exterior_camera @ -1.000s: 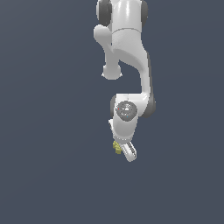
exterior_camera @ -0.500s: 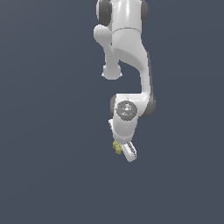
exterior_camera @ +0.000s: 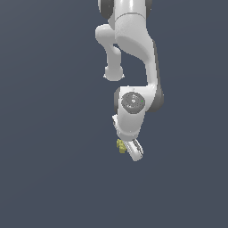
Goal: Pick up the object and move it to a goal position.
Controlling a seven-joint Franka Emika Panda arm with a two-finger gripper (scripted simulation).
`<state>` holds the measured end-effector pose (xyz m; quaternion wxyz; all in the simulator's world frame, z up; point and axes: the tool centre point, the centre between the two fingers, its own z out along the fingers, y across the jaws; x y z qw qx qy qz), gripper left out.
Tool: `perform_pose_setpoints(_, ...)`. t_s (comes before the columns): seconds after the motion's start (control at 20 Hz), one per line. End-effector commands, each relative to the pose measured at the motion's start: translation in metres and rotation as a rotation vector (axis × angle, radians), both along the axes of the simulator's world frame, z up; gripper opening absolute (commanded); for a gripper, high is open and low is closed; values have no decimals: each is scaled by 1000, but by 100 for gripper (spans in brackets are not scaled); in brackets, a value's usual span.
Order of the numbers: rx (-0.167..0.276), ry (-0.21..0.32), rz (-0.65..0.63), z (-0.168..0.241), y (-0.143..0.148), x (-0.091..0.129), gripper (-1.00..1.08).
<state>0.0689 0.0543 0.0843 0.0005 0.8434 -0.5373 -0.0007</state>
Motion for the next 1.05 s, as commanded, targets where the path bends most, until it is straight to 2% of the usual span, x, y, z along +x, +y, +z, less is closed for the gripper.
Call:
perform_pose_setpoints(0.0, 0, -2, 0, 22, 4, 0, -100)
perform_pose_setpoints(0.55, 0, -2, 0, 122, 20, -1, -100)
perform_pose_setpoints(1.0, -1, -2, 0, 147, 25, 1, -100)
